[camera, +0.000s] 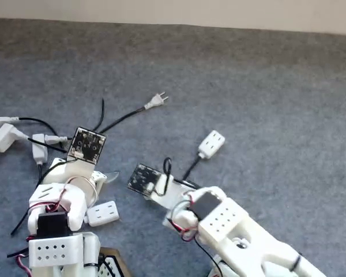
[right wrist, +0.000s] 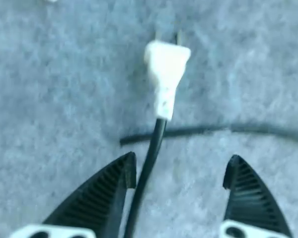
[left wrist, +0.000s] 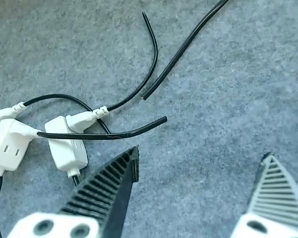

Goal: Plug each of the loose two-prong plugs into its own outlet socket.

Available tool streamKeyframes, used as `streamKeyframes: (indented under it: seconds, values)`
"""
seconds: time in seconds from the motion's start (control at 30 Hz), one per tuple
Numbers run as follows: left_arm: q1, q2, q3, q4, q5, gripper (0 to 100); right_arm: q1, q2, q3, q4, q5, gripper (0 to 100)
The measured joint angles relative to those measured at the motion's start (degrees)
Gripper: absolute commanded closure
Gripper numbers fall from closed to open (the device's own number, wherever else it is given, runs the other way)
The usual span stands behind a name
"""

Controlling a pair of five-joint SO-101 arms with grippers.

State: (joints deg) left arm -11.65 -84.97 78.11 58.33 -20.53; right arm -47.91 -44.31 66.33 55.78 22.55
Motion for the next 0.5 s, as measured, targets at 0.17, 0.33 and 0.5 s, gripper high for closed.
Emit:
streamKeyframes:
  seconds: [0.17, 0.33, 0.5]
  values:
    - [0.0, 0.0, 0.0, 0.0, 0.0, 64, 0.0, 13.89, -9.41, -3.08, 0.0, 72.1]
    - [0.0, 0.0, 0.0, 0.0, 0.0, 64, 0.0, 26.55, -19.08, -3.52, 0.0, 72.1]
    - [0.0, 0.0, 0.0, 0.0, 0.0, 64, -0.09, 32.62, -19.6, -6.24, 0.0, 72.9]
